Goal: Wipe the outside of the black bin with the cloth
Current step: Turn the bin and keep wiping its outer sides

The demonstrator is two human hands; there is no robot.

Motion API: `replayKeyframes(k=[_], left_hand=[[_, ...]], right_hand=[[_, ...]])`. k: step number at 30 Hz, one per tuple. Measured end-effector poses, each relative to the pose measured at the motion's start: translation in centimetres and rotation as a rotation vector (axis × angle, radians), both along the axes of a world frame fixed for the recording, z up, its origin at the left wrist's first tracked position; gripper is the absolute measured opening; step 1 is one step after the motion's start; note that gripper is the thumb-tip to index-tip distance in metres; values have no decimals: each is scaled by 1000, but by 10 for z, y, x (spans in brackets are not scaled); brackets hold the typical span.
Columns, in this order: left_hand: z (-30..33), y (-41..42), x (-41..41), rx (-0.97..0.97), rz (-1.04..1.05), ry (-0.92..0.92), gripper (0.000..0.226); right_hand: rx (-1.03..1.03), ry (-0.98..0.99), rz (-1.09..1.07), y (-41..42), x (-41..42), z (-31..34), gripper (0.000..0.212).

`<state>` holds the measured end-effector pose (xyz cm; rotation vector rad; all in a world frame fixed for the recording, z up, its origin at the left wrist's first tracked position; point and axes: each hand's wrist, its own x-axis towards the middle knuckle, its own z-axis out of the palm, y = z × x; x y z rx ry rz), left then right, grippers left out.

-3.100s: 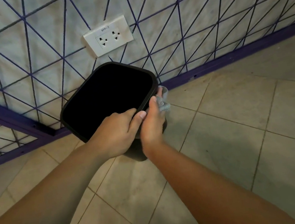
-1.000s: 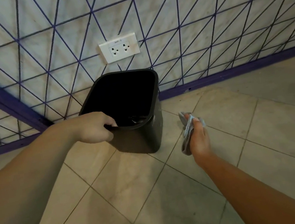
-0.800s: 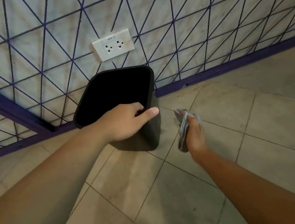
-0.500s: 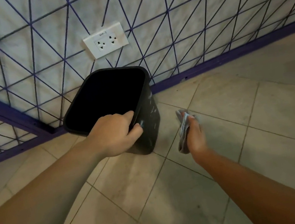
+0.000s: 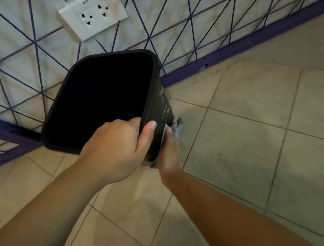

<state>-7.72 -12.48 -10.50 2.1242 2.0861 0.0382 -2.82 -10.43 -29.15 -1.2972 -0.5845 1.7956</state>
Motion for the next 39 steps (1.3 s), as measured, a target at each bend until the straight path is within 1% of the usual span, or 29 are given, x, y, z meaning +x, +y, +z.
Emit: replayKeyframes(k=[1,3,6,10,11,14,17,18,20,21,24,27,31,34,37,39], left_hand=[[0,0,-1,3,-4,-9,42],[1,1,1,-17,3,-15,43],[1,6,4,-9,3,21,43],[0,14,6,11,-12,71,43],[0,15,5,9,-5,63,44],[-1,15,1,12,21,19,47],[-1,17,1,14,28,14,46],[-1,17,1,14,31,15,46],[-1,18,2,13,32,13,46],[-1,18,1,16,32,14,46],[-1,19,0,19,30,8,46],[-1,19,1,23,27,-7,46],[-3,19,-1,28,21,-5,48],[-3,19,-3,38,29,2,47],[-2,19,-1,37,33,-15,48],[-2,18,0,39,42,-17,49]], right_hand=[[-35,15,-24,0,-1,7,89],[-30,8,-48,1,-3,7,89],[-61,-21,-39,7,-5,3,80],[-223,66,1,19,-1,11,93],[-229,79,10,17,2,18,92],[-209,36,46,6,7,33,77],[-255,34,42,13,4,30,76],[-269,53,24,18,3,29,73],[-262,59,3,18,2,30,60],[-249,50,12,15,1,32,59],[-242,42,7,13,-1,33,62],[-277,57,-21,24,-1,27,72],[-193,30,14,12,3,29,51],[-110,28,15,10,4,31,48],[-177,50,9,18,3,34,47],[-205,43,45,12,4,40,51]])
